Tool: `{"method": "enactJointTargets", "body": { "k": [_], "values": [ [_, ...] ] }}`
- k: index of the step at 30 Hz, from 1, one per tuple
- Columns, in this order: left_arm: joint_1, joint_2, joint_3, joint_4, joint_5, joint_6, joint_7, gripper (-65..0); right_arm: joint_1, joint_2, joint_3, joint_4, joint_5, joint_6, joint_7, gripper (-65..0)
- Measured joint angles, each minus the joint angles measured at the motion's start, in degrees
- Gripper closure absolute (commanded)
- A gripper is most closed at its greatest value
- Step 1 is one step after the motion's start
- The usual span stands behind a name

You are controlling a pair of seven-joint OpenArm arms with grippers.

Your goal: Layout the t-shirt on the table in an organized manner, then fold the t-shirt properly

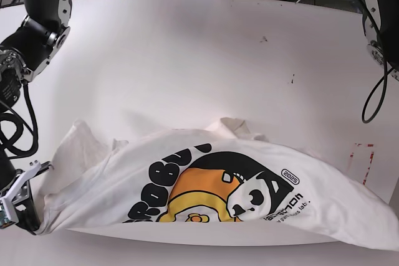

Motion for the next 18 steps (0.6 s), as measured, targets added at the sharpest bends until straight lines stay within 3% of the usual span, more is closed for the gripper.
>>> {"method": "enactJointTargets", "body": {
  "k": [13, 18],
  "values": [
    [-13.9, 0.0, 0.7, 0.0, -1.1, 0.0, 2.7, 0.0, 12.5, 6.0, -0.3, 0.3, 4.4, 0.1, -1.0, 0.0],
    [-17.8, -0.2, 2.6, 0.0, -0.9, 0.0, 5.0, 0.0, 17.2, 6.8, -0.4, 0.3, 4.3, 0.0, -4.9, 0.0]
  ]
}}
